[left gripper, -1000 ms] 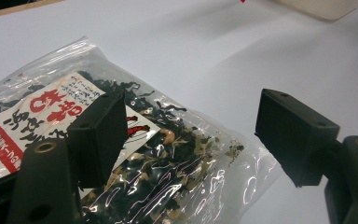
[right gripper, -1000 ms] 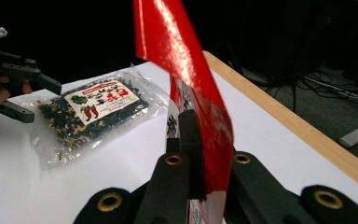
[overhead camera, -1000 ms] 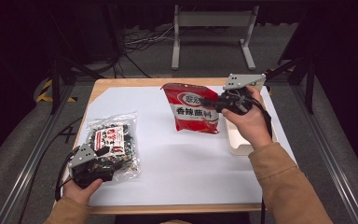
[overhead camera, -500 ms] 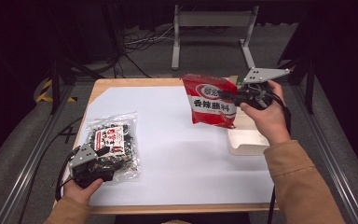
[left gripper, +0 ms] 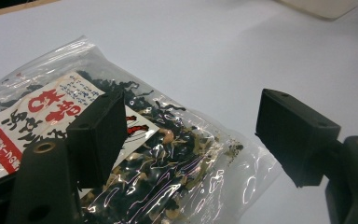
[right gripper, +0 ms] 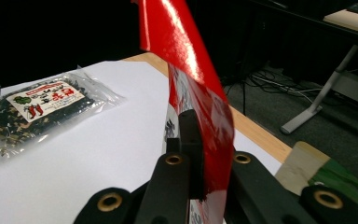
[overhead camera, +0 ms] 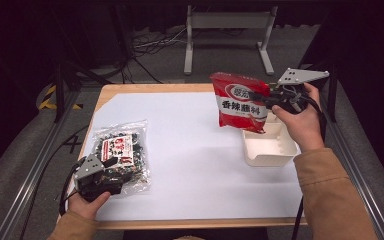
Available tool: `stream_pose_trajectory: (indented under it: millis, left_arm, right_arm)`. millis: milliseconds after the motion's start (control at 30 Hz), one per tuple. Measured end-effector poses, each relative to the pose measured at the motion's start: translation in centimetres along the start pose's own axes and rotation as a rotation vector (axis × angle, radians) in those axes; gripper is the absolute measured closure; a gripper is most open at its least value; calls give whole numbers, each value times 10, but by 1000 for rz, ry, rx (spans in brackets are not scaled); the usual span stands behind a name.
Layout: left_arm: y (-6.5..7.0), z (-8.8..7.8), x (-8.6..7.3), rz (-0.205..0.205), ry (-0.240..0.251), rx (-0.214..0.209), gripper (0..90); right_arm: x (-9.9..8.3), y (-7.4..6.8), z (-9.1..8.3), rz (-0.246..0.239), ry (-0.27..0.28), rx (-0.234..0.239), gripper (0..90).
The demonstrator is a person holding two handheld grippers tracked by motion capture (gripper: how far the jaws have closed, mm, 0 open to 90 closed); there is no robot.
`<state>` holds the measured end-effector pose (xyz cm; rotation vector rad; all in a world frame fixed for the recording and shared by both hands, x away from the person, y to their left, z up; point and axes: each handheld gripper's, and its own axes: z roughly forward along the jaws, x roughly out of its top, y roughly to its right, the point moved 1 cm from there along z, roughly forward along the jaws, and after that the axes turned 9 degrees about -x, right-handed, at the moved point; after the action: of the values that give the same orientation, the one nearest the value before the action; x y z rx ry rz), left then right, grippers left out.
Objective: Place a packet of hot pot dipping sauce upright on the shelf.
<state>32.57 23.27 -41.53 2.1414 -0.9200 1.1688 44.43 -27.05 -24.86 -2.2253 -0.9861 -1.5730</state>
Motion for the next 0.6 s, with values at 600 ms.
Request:
stream_pose_trajectory:
  millis: [600]
  left_arm:
    - [1, -1, 0, -3, 3, 3, 252]
  right_arm:
    - [-8, 31, -14, 17, -12, -81, 900]
